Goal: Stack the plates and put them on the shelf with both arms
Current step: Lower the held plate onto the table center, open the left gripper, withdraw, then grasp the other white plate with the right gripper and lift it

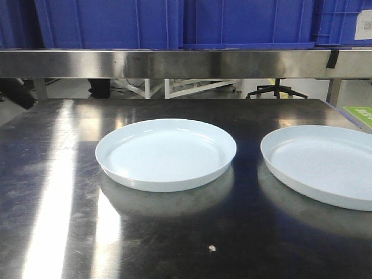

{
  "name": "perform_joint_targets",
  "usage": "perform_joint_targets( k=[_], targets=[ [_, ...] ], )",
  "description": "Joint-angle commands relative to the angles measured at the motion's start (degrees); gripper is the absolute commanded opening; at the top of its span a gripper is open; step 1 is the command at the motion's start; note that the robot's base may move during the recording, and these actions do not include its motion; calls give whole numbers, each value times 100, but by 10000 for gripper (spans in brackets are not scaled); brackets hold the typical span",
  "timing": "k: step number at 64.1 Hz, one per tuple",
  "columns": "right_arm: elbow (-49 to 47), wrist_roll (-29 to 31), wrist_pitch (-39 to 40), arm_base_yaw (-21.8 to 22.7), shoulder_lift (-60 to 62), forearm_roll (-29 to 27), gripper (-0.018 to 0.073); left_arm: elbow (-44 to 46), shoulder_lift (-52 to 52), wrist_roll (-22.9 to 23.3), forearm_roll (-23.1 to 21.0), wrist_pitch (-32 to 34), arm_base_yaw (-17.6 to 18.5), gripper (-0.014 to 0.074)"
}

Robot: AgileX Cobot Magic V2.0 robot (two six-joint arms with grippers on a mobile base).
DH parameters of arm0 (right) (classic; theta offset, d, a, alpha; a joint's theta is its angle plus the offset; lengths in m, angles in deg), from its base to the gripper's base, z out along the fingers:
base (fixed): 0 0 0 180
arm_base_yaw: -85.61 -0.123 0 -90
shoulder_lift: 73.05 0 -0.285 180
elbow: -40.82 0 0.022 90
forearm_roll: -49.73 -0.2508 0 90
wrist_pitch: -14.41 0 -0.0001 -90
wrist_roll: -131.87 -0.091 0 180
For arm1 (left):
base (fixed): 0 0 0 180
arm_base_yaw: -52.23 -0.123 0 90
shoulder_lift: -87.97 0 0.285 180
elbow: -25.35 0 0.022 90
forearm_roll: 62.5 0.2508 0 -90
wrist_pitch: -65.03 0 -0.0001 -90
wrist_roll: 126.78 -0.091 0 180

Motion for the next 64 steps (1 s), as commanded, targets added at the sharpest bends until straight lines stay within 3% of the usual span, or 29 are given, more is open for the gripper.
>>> perform_joint_targets(
  k=[1, 27, 51, 64],
  targets=[
    [-208, 34, 336, 4, 13, 22, 456, 166, -20, 43, 19, 472, -13, 82],
    [-252, 34, 432, 4, -283, 22, 444, 166, -20, 43, 19, 472, -13, 82],
    [-1661, 34, -353, 4, -1958, 22, 444, 166, -20, 43, 19, 472, -13, 82],
    [-1823, 34, -483, 4, -2530, 22, 444, 166, -20, 43, 19, 472, -13, 82]
  ],
)
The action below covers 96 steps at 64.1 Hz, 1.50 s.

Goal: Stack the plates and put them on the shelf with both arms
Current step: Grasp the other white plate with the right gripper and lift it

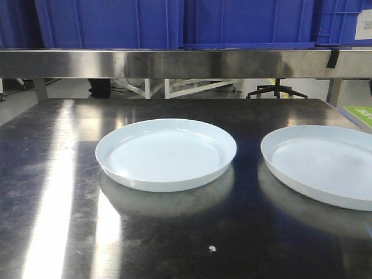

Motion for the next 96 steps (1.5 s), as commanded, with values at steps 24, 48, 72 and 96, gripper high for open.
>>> perform_joint_targets(
  k=[24, 48, 72, 96],
  targets=[
    [-266, 45, 148, 4, -224, 71, 62, 166, -20, 43, 19, 451, -13, 82],
    [-1225, 45, -399, -88, 627, 264, 48, 166, -20, 43, 19, 451, -13, 82],
    [-2045, 45, -452, -1799, 367, 258, 48, 166, -20, 43, 19, 451, -13, 82],
    [-2799, 45, -446, -2813, -892, 258, 48, 166, -20, 43, 19, 451, -13, 82]
  ],
)
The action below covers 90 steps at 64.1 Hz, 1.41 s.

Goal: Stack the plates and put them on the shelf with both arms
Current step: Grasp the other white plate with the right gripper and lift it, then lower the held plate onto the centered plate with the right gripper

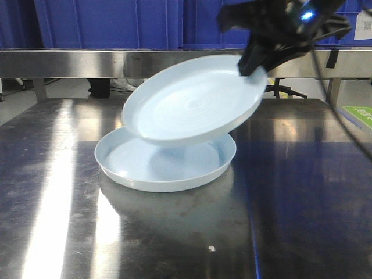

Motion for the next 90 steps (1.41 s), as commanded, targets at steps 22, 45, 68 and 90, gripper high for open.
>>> perform_joint_targets(
  k=[22, 45, 68, 90],
  targets=[
    [-302, 30, 308, -365, -442, 19, 447, 166, -20, 43, 19, 451, -13, 82],
    [-302, 30, 156, -389, -881, 19, 441, 166, -20, 43, 19, 451, -13, 82],
    [-307, 30, 208, -396, -1105, 19, 203, 166, -20, 43, 19, 451, -13, 82],
    [-485, 30, 436, -396, -277, 280, 50, 166, -20, 43, 19, 451, -13, 82]
  ],
)
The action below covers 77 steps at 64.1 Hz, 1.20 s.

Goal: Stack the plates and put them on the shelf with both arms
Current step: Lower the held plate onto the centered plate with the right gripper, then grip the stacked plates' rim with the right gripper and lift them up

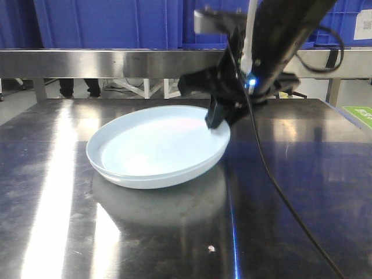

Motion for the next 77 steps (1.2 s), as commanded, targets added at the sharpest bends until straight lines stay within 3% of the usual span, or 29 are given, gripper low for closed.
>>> perform_joint_targets(
  k=[1, 16, 46, 58, 77],
  targets=[
    [-207, 61, 429, 14, 723, 200, 50, 166, -20, 43, 19, 451, -13, 82],
    [291, 61, 755, 455, 2018, 200, 50, 166, -20, 43, 19, 451, -13, 82],
    [2645, 61, 1034, 2473, 4887, 200, 50, 166, -20, 43, 19, 451, -13, 82],
    [3631, 61, 1028, 3059, 6163, 200, 50, 166, -20, 43, 19, 451, -13, 82],
    [4659, 61, 1020, 3468, 7659, 200, 50, 166, -20, 43, 19, 451, -13, 82]
  ],
)
